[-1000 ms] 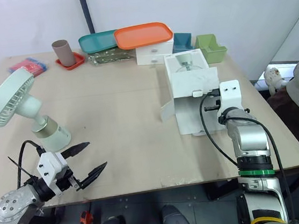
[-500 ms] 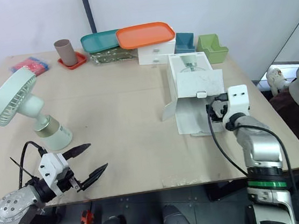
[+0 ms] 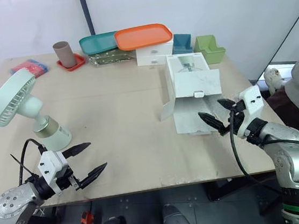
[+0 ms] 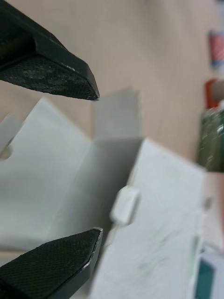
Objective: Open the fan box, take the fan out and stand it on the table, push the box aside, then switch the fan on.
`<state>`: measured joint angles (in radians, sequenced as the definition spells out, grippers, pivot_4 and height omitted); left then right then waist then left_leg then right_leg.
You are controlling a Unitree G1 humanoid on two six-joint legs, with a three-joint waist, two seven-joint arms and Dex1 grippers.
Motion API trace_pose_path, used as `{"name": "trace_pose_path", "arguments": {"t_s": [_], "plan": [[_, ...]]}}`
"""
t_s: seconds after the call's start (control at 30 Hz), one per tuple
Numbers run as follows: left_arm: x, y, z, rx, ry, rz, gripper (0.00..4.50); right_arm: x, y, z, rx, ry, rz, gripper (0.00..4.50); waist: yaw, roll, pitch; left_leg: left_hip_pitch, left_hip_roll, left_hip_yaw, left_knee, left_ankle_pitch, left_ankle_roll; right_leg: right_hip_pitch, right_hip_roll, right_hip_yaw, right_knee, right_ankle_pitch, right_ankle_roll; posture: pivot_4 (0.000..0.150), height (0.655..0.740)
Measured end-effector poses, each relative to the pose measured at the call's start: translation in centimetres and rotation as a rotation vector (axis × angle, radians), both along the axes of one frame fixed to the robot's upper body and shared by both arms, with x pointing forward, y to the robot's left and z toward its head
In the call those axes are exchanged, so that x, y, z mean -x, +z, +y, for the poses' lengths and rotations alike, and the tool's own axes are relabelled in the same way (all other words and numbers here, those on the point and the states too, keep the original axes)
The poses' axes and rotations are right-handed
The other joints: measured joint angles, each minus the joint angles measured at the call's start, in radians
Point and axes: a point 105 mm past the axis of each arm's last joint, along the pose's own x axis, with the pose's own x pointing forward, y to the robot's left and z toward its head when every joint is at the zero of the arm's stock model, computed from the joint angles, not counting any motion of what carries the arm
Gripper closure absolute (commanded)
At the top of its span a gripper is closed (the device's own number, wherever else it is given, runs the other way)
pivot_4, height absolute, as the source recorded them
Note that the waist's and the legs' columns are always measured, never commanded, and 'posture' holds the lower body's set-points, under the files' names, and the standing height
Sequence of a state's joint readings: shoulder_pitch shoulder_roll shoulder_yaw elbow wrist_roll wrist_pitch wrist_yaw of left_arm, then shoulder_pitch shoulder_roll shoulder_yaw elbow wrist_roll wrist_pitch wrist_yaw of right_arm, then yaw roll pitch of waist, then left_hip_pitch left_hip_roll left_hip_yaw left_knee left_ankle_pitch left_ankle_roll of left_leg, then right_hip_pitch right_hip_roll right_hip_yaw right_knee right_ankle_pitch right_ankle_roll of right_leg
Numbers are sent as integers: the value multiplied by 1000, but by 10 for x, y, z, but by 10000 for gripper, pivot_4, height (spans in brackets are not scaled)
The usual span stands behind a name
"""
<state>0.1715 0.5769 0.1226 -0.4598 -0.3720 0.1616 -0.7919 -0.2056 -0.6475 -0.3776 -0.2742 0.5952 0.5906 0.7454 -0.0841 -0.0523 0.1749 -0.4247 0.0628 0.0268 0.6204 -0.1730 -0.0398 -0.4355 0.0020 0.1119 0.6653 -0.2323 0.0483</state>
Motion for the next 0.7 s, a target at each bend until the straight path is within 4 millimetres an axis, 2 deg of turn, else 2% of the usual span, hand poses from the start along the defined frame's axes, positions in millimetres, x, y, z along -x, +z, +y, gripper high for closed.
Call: {"name": "trace_pose_path", "arguments": {"t_s": [0.1,0.17,0.27,0.33,0.4,0.5,0.7], "plan": [[-2,3,0,2,-3,-10,0,6,13,12,-53,69,-33,539,1,0,0,0,0,0,0,0,0,0,0,0,0,0,0,1500,7400],[-3,2,1,8,6,-1,0,8,12,32,-15,131,-38,539,-1,0,0,0,0,0,0,0,0,0,0,0,0,0,0,1500,7400],[-8,5,3,12,15,-12,0,14,-18,87,162,296,-1,539,-7,0,0,1,1,-2,0,0,0,-1,2,0,0,1,-2,1500,7400],[-9,6,4,16,33,-15,0,18,-37,105,222,350,27,539,-5,0,0,0,1,-1,0,0,0,-1,1,0,0,1,-2,1500,7400],[-12,5,7,39,57,-1,0,19,-36,119,181,375,6,539,-3,0,0,0,1,-1,0,0,0,-1,1,0,0,0,-1,1500,7400],[-13,5,7,71,70,16,0,23,-38,131,175,418,-9,539,-1,0,0,-1,0,-1,0,0,0,-1,1,0,0,0,0,1500,7400],[-8,-4,9,83,95,44,0,17,-35,128,197,427,-28,539,5,0,0,0,1,-1,0,0,0,-1,1,0,0,1,-2,1500,7400]]}}
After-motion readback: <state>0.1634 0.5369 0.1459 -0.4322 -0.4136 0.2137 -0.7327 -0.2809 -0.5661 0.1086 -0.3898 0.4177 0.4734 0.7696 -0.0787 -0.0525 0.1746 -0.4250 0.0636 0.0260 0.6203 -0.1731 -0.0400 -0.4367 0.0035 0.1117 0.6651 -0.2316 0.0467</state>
